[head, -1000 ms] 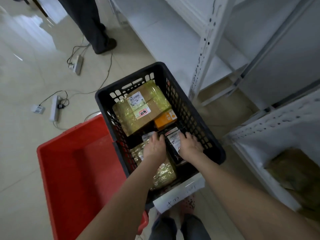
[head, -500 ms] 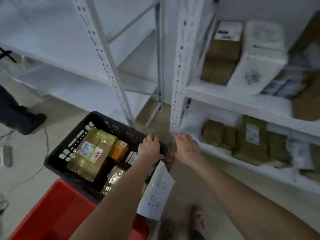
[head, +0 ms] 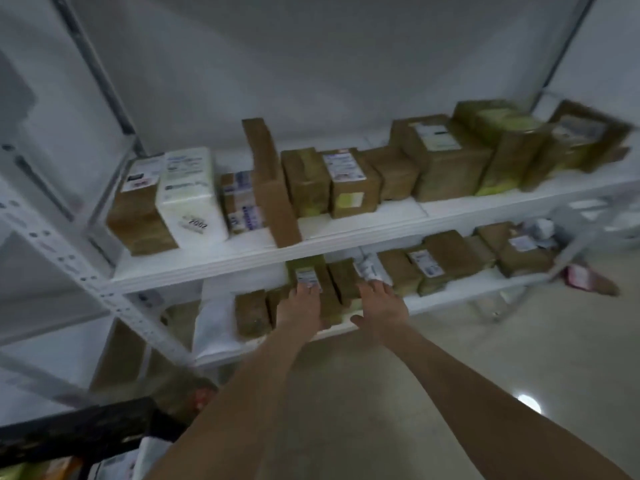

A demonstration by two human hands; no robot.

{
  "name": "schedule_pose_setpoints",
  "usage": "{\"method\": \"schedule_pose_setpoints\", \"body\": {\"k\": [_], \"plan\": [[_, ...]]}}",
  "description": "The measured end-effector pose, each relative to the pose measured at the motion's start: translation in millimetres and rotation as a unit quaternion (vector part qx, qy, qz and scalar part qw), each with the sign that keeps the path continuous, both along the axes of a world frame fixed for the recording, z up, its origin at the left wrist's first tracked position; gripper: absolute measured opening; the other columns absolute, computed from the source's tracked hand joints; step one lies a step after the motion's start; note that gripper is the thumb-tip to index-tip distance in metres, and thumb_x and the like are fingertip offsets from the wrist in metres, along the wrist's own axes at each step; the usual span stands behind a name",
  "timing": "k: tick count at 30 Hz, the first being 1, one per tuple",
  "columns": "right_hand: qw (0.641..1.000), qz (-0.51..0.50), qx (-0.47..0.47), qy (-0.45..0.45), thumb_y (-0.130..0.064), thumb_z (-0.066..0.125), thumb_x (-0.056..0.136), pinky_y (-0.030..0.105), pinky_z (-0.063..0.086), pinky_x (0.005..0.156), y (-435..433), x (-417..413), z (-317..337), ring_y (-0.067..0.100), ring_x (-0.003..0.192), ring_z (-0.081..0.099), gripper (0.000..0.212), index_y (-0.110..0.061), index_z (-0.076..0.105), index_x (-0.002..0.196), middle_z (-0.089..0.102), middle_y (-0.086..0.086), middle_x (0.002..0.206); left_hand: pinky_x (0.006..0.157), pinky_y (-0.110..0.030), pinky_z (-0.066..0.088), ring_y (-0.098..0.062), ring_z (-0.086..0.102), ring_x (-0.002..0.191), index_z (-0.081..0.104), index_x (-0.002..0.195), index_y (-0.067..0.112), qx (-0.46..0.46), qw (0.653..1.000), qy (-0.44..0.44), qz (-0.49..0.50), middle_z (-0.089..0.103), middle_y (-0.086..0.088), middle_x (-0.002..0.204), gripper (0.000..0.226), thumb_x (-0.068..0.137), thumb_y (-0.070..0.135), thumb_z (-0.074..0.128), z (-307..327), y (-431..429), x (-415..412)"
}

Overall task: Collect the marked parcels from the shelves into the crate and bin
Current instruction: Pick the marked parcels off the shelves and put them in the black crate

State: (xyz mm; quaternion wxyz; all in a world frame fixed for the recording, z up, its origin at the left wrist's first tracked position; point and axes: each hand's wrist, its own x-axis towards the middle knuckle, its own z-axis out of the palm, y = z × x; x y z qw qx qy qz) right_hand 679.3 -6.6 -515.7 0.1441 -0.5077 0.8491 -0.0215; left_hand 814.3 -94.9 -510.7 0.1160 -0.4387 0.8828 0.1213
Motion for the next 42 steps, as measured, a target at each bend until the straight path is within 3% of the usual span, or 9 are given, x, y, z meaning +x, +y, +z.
{"method": "schedule_pose_setpoints", "body": {"k": [5,13,17,21,27,35,39,42], "plan": [[0.997,-0.071,-0.028,0.005,-0.043,0.061,0.088,0.041,0.036,0.107,66,-133,24,0.028,0.138,0.029,0.071,-0.020,0.025,0.145,0.030,0.006,0.149,0.100,-0.042,0.043,-0.030,0.038,0.131,0.024,0.147,0.015,-0.013,0.997,0.040,-0.061,0.029,-0.010,0.148,0.083,0.083,0.050,0.065,24,47,-146],[0.985,-0.158,-0.058,0.036,-0.037,0.059,0.090,0.042,0.038,0.105,156,-319,64,0.029,0.133,0.033,0.062,-0.020,0.030,0.142,0.035,0.008,0.145,0.102,-0.041,0.043,-0.027,0.038,0.132,0.025,0.148,0.017,-0.028,0.982,0.111,-0.151,0.030,-0.008,0.150,0.083,0.083,0.048,0.065,59,126,-350],[0.979,-0.183,-0.075,0.049,-0.034,0.056,0.091,0.041,0.039,0.102,172,-386,72,0.028,0.131,0.036,0.059,-0.021,0.030,0.142,0.038,0.006,0.143,0.096,-0.040,0.045,-0.026,0.044,0.125,0.033,0.142,0.019,-0.034,0.969,0.139,-0.203,0.035,-0.006,0.143,0.073,0.083,0.047,0.064,76,141,-426],[0.971,-0.210,-0.100,0.050,-0.035,0.055,0.090,0.040,0.037,0.106,166,-451,75,0.027,0.133,0.035,0.059,-0.020,0.032,0.142,0.036,0.006,0.146,0.098,-0.039,0.042,-0.025,0.038,0.130,0.027,0.146,0.017,-0.044,0.958,0.168,-0.227,0.028,-0.004,0.149,0.063,0.091,0.033,0.055,88,136,-499],[0.964,-0.238,-0.100,0.064,-0.034,0.059,0.090,0.038,0.033,0.107,132,-557,86,0.026,0.136,0.031,0.064,-0.023,0.027,0.145,0.033,0.006,0.148,0.104,-0.037,0.039,-0.024,0.038,0.133,0.030,0.146,0.019,-0.036,0.941,0.237,-0.238,0.029,-0.002,0.151,0.055,0.096,0.030,0.051,100,107,-619],[0.957,-0.255,-0.125,0.063,-0.044,0.061,0.088,0.040,0.037,0.107,95,-659,97,0.027,0.135,0.034,0.073,-0.021,0.024,0.147,0.032,0.007,0.149,0.096,-0.032,0.045,-0.020,0.044,0.128,0.035,0.142,0.017,-0.017,0.938,0.262,-0.228,0.032,-0.001,0.148,0.050,0.095,0.021,0.051,104,74,-724],[0.941,-0.271,-0.205,0.006,-0.047,0.062,0.086,0.042,0.041,0.101,76,-698,111,0.029,0.127,0.042,0.072,-0.019,0.029,0.143,0.040,0.008,0.142,0.095,-0.031,0.045,-0.020,0.043,0.126,0.038,0.138,0.017,-0.024,0.939,0.275,-0.205,0.035,-0.003,0.145,0.047,0.093,0.019,0.053,102,60,-751],[0.926,-0.285,-0.242,-0.048,-0.050,0.065,0.083,0.045,0.039,0.103,63,-730,124,0.029,0.133,0.037,0.087,-0.019,0.020,0.150,0.033,0.009,0.148,0.097,-0.032,0.042,-0.020,0.042,0.127,0.038,0.138,0.016,-0.038,0.947,0.271,-0.171,0.037,-0.005,0.143,0.047,0.093,0.019,0.052,105,49,-769]]}}
